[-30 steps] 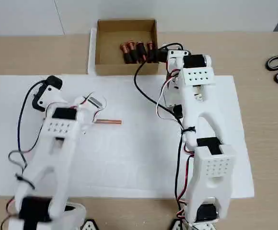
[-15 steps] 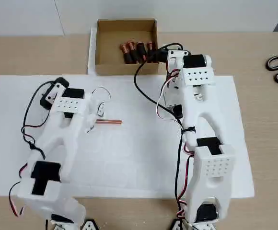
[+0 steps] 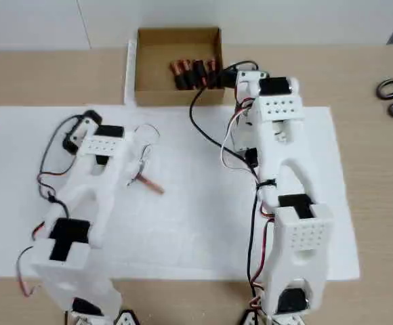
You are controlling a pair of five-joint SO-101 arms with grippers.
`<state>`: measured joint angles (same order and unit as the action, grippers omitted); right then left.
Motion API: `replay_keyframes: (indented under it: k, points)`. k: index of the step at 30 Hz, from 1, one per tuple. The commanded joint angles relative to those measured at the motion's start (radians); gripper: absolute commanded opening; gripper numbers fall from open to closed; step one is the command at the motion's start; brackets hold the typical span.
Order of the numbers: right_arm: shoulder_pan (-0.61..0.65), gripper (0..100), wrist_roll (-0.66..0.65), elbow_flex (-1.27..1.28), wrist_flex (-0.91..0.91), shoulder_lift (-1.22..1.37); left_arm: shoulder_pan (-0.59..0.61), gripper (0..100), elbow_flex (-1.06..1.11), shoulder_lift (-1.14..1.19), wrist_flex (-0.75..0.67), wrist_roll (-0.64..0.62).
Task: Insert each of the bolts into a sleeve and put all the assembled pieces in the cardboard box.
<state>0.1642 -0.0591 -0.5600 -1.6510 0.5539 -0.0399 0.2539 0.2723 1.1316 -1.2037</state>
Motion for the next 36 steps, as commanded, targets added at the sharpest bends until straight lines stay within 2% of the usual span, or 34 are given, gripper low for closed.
replay_keyframes:
  k: [1, 5, 10, 14, 18, 21, 28, 34, 36]
  points:
    - [0.005, 0.4, 0.011, -0.006, 0.005, -0.068, 0.005, 1, -0.015, 0.003, -0.012, 0.002]
    - [0.005, 0.4, 0.011, -0.006, 0.005, -0.068, 0.005, 1, -0.090, 0.003, 0.061, 0.031]
    - [0.005, 0.4, 0.011, -0.006, 0.005, -0.068, 0.006, 1, -0.328, 0.003, 0.278, 0.256]
    - [0.004, 0.4, 0.011, -0.006, 0.004, -0.071, 0.017, 1, -0.549, 0.003, 0.470, 0.387]
    - [0.004, 0.4, 0.011, -0.008, 0.004, -0.076, 0.021, 1, -0.734, 0.003, 0.624, 0.413]
    - [0.004, 0.4, 0.011, -0.011, 0.004, -0.079, 0.023, 1, -0.789, 0.000, 0.623, 0.423]
    - [0.001, 0.4, 0.009, -0.006, -0.002, -0.298, -0.051, 1, -0.842, -0.068, 0.620, 0.713]
    - [0.004, 0.5, 0.011, 0.048, 0.002, -0.544, -0.103, 1, -0.843, -0.138, 0.620, 0.801]
    - [0.004, 0.8, 0.011, 0.097, 0.012, -0.630, -0.092, 1, -0.843, -0.144, 0.620, 0.790]
